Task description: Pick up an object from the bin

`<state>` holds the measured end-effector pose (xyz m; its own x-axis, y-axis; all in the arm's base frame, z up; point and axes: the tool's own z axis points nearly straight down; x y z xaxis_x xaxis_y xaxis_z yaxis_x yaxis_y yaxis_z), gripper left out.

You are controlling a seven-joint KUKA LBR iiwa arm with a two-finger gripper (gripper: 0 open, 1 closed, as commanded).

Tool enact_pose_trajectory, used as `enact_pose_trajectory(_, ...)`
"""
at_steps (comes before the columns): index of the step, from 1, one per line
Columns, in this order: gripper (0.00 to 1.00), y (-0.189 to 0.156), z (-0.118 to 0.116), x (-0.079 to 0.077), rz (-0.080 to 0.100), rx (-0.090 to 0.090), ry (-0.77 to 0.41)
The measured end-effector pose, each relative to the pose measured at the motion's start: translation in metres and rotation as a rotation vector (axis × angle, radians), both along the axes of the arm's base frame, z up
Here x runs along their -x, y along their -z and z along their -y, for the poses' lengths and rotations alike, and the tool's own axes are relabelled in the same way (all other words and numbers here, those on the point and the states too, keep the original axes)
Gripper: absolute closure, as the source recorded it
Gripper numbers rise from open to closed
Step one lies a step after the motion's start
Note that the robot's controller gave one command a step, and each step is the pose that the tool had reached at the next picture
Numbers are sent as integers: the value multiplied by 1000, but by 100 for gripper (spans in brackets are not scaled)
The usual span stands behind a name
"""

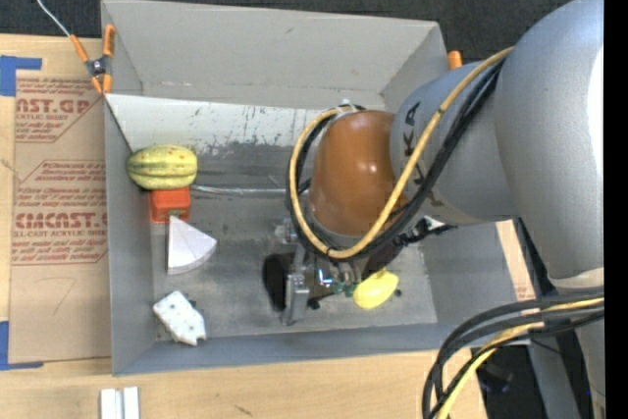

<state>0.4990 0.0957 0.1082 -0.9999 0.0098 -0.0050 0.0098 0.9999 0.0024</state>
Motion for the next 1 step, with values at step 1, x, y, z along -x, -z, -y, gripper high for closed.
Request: enact_pose_trajectory(1, 100, 19, 2, -30, -4, -1, 92)
